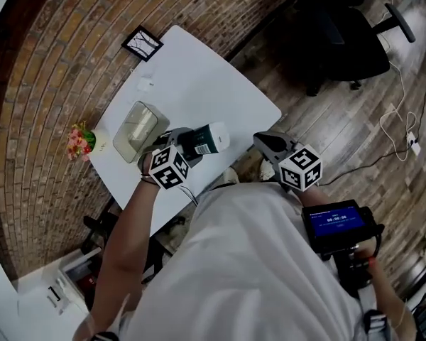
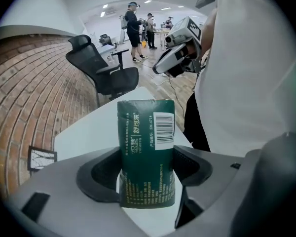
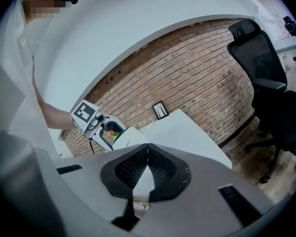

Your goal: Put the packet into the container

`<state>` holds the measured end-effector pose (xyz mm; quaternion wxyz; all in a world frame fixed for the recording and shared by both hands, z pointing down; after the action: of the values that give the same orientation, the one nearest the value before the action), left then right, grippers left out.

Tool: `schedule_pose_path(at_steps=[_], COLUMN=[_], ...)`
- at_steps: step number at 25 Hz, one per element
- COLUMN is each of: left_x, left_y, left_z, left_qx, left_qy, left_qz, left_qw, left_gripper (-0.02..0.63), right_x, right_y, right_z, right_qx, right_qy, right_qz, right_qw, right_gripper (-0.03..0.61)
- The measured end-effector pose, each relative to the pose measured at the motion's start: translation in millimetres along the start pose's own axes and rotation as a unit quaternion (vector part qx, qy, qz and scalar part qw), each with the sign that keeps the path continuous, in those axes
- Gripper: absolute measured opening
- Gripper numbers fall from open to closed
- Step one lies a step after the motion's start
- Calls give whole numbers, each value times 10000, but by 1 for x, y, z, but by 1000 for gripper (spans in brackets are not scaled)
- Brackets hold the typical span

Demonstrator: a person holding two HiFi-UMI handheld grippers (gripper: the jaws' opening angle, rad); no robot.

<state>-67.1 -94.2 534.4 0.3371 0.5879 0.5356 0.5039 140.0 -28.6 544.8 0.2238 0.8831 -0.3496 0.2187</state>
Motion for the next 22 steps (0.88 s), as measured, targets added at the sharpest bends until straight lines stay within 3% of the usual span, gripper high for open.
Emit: schedule_pose_path(at_steps=[11,16,22], left_x=[23,33,40], left_y=[-22,-42,-65], left_z=[-41,-65,-91], left_qx=[-200,-291,-288], left_qy=[-1313,-1996,-2540], left_qz=[281,613,898], left_qw=[9907,9775,9626], left_gripper=[334,334,334], right_x=[-2,-16,-36], right_y=[50,76,103], right_z=[12,12,9], right_qx=[-515,-768,-954], right_qy=[-166,-278,-364], right_qz=[884,1357,1653], right_qw=[9946,9874,9809], right_gripper=[9,9,9])
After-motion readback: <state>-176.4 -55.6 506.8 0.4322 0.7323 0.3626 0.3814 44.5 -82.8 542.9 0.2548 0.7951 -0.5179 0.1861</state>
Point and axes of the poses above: the fingertips, and each gripper's own axes: y forward along the fingers, x to its right, z out of its top, the point moved 5 cm from there along -y, backward along the fingers, and after that the axes turned 5 degrees about z, right-handed, at the moved point
